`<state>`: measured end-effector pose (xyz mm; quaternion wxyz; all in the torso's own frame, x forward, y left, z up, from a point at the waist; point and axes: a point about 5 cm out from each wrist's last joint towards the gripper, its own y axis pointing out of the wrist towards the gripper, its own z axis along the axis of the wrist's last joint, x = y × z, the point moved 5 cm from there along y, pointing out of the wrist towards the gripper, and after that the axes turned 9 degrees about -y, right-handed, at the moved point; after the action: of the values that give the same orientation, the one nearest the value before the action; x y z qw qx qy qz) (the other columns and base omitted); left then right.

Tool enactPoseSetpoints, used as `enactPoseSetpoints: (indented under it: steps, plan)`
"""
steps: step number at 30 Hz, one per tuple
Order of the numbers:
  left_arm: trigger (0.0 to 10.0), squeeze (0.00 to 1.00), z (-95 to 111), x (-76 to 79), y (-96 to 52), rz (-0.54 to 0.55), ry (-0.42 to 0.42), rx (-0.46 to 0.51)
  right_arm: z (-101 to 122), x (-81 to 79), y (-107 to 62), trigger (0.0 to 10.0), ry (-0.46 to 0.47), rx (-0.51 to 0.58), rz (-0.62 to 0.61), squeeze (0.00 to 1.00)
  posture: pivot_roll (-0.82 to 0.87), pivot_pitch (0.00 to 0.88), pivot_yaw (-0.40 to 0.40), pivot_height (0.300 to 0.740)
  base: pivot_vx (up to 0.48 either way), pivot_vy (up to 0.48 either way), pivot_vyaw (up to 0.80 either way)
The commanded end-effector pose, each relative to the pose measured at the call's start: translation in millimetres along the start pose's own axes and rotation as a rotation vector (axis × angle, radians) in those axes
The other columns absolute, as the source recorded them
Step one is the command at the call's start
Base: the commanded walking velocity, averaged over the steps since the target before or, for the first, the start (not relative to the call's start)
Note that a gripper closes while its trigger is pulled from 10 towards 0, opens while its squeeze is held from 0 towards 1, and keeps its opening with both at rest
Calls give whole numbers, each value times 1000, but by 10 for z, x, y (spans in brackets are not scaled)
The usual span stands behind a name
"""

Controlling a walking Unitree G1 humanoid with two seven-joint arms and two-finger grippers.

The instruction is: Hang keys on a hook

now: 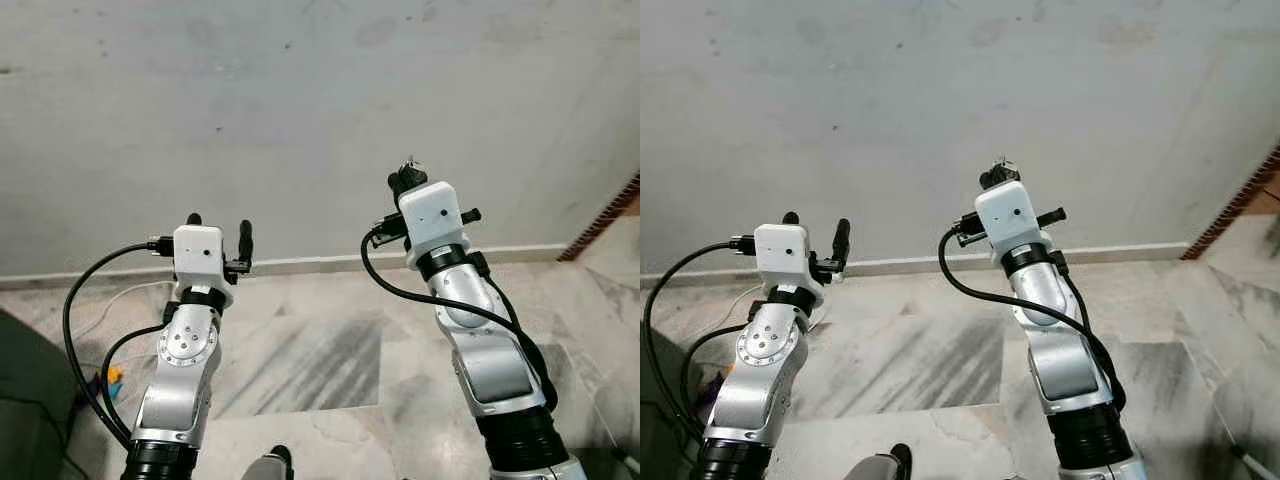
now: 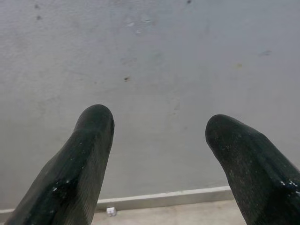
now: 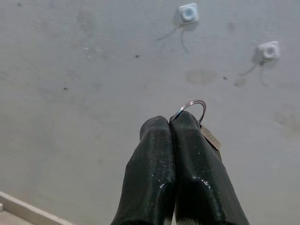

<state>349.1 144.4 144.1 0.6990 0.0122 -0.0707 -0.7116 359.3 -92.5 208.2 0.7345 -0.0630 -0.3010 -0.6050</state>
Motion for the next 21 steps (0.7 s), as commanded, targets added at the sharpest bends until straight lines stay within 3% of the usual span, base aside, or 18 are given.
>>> enactPoseSetpoints:
  steps: [1, 16, 21]
  plan:
    - [10000, 0, 2, 19, -9, -18, 14, 4, 25, 6, -3, 10000, -3, 14, 0, 0, 6, 134, 36, 740, 0, 0, 800]
    - [10000, 0, 24, 93, -21, -59, 53, 25, 3, 81, -10, 10000, -13, 10, -16, 0, -7, 137, 32, 740, 0, 0, 800]
    - [10000, 0, -2, 100, -30, -60, 22, 15, 8, 58, -19, 10000, -10, 12, -16, 0, -7, 137, 36, 740, 0, 0, 800]
